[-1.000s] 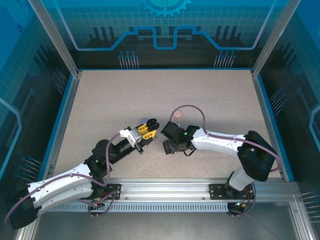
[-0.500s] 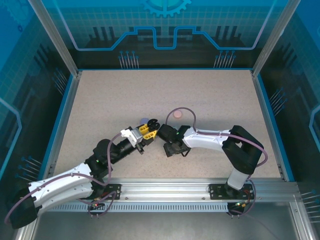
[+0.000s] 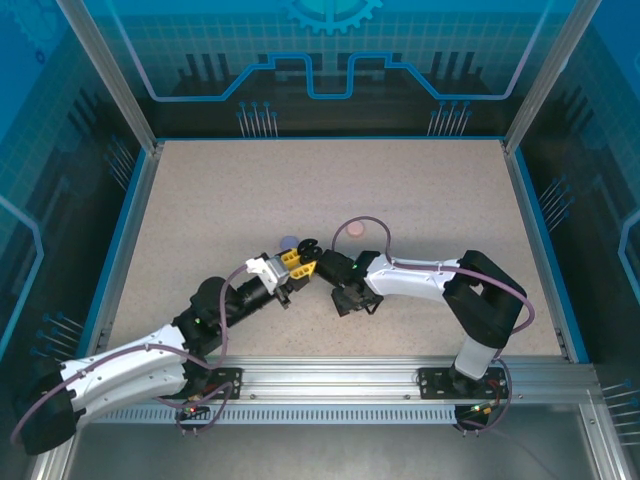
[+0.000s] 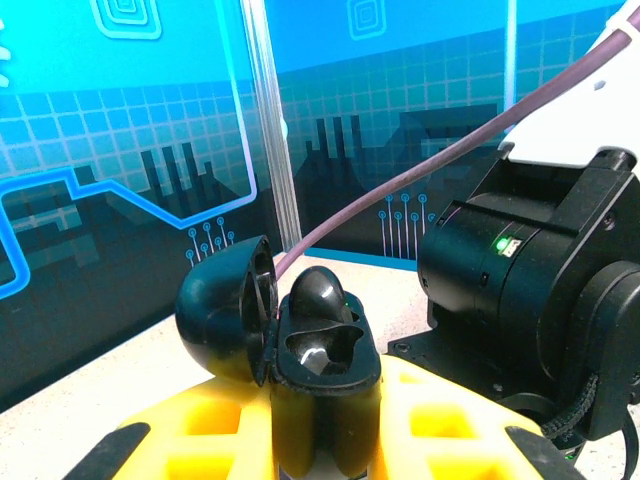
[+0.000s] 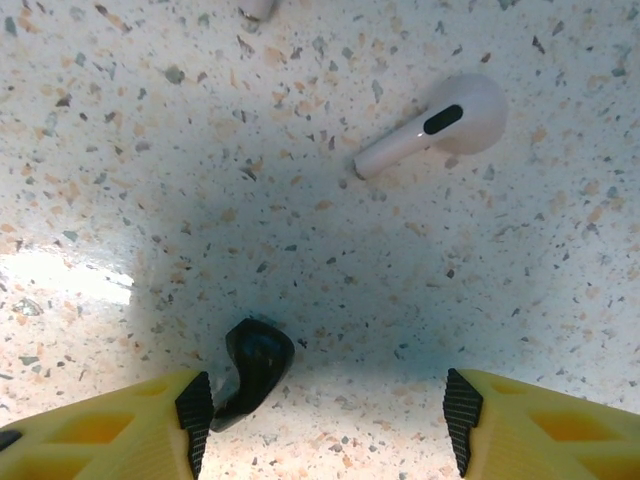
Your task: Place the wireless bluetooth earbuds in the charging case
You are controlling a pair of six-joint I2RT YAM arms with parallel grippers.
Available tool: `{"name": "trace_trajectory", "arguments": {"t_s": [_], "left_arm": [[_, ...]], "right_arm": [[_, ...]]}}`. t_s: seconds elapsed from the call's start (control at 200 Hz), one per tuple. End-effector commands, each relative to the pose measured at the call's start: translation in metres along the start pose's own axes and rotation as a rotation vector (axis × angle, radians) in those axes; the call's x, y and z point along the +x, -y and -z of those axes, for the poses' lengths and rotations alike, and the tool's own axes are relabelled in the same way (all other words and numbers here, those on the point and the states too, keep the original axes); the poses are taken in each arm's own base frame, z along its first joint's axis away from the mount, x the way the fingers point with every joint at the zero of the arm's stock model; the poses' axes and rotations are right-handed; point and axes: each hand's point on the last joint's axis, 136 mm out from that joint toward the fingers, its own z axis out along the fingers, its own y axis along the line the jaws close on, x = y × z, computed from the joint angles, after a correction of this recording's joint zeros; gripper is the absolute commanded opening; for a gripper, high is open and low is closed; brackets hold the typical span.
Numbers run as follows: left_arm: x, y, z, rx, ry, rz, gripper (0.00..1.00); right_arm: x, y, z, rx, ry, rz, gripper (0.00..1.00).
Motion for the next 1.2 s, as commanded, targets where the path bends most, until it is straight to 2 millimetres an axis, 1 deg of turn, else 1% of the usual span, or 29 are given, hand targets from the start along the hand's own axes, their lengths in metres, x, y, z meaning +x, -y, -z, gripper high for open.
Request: {"name": "trace_trajectory", "arguments": {"t_s": [0.0, 0.165, 0.26, 0.405, 0.515, 0.605, 0.77, 0.86, 0.981, 1.196], "left_arm": [[-0.015, -0.004, -0.002, -0.019, 0.034, -0.012, 0.0], [-0.014, -0.004, -0.004, -0.018, 0.032, -0.014, 0.0], [-0.014, -0.005, -0.005, -0.018, 0.029, -0.014, 0.0], [-0.016, -0.004, -0.005, -0.016, 0.036, -0.014, 0.0], [-0.018, -0.004, -0.004, -0.013, 0.043, -0.013, 0.0], [-0.019, -0.003, -0.003, -0.009, 0.048, -0.015, 0.0], [-0.022, -0.005, 0.004, -0.022, 0.065, -0.023, 0.0], [-0.024, -0.006, 0.007, -0.03, 0.066, -0.027, 0.0], [-0.024, -0.008, 0.009, -0.037, 0.064, -0.032, 0.0], [-0.022, -0.008, 0.01, -0.04, 0.057, -0.037, 0.0]], "right_arm": [[0.011, 0.009, 0.002, 0.022, -0.028, 0.015, 0.64], [0.014, 0.015, 0.004, 0.026, -0.033, 0.012, 0.6], [0.011, 0.013, 0.01, 0.0, -0.021, 0.015, 0.6], [0.004, 0.003, 0.025, -0.078, 0.015, 0.008, 0.6], [-0.001, 0.002, 0.028, -0.1, 0.001, 0.001, 0.6], [-0.003, 0.002, 0.025, -0.095, -0.026, 0.008, 0.59], [-0.01, -0.003, 0.015, -0.111, -0.067, 0.02, 0.54], [-0.013, -0.008, 0.011, -0.112, -0.087, 0.037, 0.53], [-0.016, -0.008, 0.006, -0.091, -0.1, 0.047, 0.52], [-0.014, -0.012, -0.004, -0.084, -0.134, 0.062, 0.48]]}}
